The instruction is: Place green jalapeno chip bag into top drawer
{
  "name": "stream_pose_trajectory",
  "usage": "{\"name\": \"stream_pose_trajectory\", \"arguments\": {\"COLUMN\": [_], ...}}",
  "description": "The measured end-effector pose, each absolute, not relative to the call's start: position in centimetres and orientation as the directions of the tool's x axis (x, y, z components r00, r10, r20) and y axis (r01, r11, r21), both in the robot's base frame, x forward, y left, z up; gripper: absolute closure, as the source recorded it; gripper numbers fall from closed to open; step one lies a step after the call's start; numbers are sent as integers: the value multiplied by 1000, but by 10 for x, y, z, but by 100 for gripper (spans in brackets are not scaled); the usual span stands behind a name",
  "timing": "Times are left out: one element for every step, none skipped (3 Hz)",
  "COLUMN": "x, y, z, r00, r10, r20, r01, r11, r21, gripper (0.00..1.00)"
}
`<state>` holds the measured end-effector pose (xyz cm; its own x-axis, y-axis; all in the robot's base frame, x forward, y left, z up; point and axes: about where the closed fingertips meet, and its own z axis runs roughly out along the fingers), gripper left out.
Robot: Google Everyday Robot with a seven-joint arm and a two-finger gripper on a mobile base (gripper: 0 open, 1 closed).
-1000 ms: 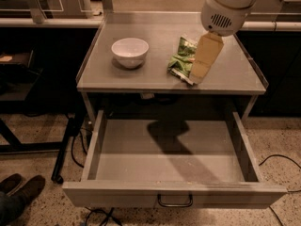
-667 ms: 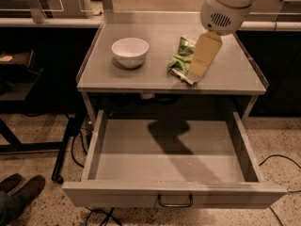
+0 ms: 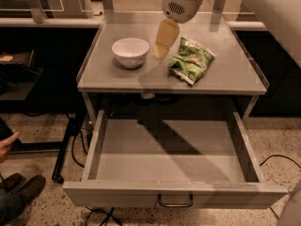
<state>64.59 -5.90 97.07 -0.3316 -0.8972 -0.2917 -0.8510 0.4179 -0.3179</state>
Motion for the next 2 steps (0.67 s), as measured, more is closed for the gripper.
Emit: {"name": "stream_pose_trajectory", "arguments": {"x": [663, 683], "y": [-69, -75], "z": [949, 929], "r00": [-375, -406], "r10": [-885, -878], "r20": [-275, -252], "r01": [-850, -844], "r11": [447, 466], "r21": [-280, -263], "gripper": [0, 0]}}
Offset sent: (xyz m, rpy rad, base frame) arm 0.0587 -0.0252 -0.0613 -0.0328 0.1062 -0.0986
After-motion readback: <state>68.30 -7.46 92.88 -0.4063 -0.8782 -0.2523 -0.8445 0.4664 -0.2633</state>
